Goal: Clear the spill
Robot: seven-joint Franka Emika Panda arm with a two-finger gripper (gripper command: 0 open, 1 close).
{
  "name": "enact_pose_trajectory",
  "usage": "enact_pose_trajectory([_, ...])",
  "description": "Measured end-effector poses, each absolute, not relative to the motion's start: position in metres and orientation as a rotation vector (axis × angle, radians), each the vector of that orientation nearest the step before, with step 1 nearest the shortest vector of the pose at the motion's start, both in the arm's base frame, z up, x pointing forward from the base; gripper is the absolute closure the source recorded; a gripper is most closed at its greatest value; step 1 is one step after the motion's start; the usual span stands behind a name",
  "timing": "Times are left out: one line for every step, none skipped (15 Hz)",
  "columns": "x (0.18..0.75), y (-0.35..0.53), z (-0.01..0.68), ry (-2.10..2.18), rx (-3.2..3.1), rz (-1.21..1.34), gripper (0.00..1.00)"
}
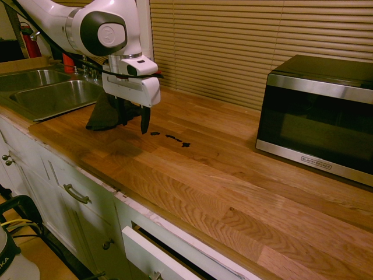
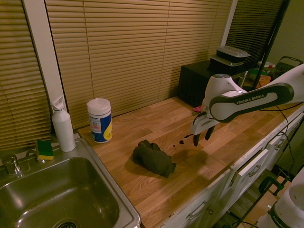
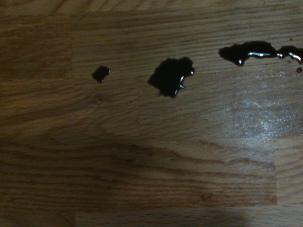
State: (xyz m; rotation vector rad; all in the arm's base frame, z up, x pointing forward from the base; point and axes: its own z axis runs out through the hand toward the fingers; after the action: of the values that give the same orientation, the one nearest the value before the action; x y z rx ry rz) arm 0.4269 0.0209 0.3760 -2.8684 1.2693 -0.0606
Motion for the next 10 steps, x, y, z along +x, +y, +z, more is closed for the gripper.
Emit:
enact_pose_trajectory([0.427,0.021,0.376,1.271,-2.866,-0.060,0.00])
enact_pose_trajectory([0.428,0.021,0.376,1.272,-2.861,-0.066,0.00])
enact_pose_trajectory([0.429,0.023,0.377,1.265,-2.857,-0.083,0.00])
enact_pose_trajectory([0.430,0.028,0.378,1.254,-2.852,-0.097,0.00])
enact_pose_trajectory([0.431,0.035,0.379,1.244,-2.846,-0.110,0.00])
enact_pose_trajectory([0.431,0.043,0.380,1.231,-2.844,-0.125,0.00])
enact_pose_trajectory([0.432,0.051,0.382,1.214,-2.844,-0.138,0.00])
enact_pose_trajectory([0.433,0.061,0.384,1.197,-2.844,-0.157,0.00])
enact_pose_trajectory([0.433,0.071,0.387,1.177,-2.847,-0.175,0.00])
enact_pose_trajectory([0.434,0.083,0.392,1.155,-2.850,-0.190,0.00])
